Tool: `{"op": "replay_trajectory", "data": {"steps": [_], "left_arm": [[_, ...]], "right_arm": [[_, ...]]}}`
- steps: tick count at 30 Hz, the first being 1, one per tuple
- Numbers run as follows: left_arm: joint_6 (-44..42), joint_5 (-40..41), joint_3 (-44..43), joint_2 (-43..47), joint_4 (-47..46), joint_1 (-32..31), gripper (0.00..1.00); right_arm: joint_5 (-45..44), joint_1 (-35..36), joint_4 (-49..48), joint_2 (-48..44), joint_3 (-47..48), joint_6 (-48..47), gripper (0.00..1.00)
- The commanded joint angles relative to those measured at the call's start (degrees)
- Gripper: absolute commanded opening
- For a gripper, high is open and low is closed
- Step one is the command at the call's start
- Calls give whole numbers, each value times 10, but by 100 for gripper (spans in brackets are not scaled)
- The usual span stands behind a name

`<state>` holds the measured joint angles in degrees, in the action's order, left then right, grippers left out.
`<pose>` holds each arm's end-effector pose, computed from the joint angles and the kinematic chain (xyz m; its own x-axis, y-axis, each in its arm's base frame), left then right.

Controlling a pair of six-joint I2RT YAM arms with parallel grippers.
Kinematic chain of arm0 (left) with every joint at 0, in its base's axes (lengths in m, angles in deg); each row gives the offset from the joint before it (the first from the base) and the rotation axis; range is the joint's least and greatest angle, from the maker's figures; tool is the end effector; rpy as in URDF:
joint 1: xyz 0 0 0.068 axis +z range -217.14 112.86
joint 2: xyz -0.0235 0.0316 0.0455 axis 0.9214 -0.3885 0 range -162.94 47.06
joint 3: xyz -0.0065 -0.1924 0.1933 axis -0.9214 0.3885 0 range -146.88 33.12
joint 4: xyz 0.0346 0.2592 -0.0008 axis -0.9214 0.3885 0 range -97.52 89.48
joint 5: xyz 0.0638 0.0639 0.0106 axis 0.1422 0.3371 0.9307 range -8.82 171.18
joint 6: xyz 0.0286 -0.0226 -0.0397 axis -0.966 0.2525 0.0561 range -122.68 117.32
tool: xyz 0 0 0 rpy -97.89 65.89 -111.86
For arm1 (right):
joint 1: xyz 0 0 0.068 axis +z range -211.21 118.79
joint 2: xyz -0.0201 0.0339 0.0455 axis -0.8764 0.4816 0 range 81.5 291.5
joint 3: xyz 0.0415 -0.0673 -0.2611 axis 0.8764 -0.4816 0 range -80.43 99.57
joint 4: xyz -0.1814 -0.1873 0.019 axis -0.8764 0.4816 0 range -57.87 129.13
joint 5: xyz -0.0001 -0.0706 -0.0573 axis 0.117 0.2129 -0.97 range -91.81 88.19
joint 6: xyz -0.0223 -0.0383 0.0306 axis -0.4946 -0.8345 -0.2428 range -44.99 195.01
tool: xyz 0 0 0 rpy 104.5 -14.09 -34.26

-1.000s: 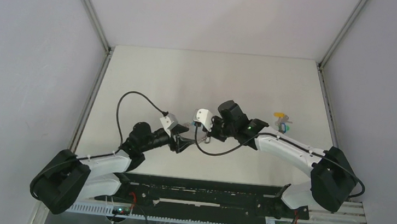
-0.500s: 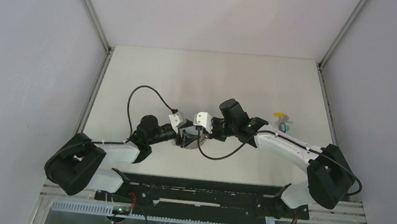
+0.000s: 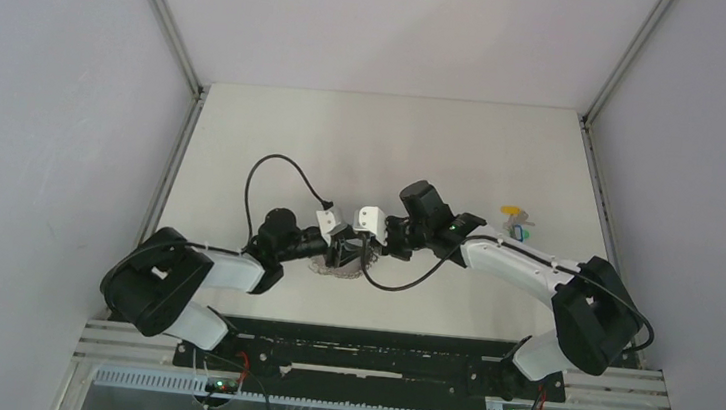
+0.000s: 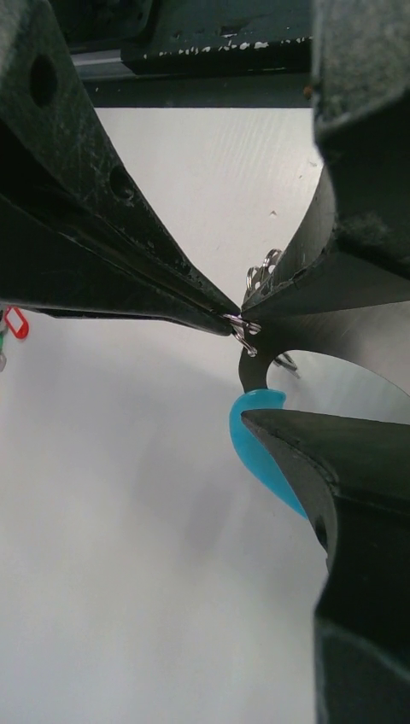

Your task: Put the keys on the keyring

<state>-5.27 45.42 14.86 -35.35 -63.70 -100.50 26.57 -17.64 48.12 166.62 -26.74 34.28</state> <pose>0.1956 -0.1536 0.1665 -0.0736 0.0924 -0.9930 0.9340 0.3556 -0.0361 0.2123 0.2253 0.2225 0.1435 -0.6559 -0.7411 -0.9842 -0.0161 -0.1763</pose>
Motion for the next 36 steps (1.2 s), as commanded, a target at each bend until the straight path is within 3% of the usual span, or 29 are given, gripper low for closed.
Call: {"op": "replay_trajectory", "data": {"steps": [1, 13, 20, 31, 36], "left_arm": [[-8, -28, -30, -15, -55, -2, 48], [14, -65, -37, -39, -56, -2, 30], [-14, -56, -48, -28, 8, -2, 24], [-14, -56, -54, -29, 18, -5, 14], [-11, -52, -52, -15, 24, -6, 2]], "right_arm": [[29, -2, -32, 1, 9, -3, 0], [34, -4, -30, 1, 9, -3, 0], [38, -5, -30, -2, 9, -1, 0], [47, -4, -35, -4, 9, 4, 0], [42, 0, -33, -7, 9, 6, 0]]}}
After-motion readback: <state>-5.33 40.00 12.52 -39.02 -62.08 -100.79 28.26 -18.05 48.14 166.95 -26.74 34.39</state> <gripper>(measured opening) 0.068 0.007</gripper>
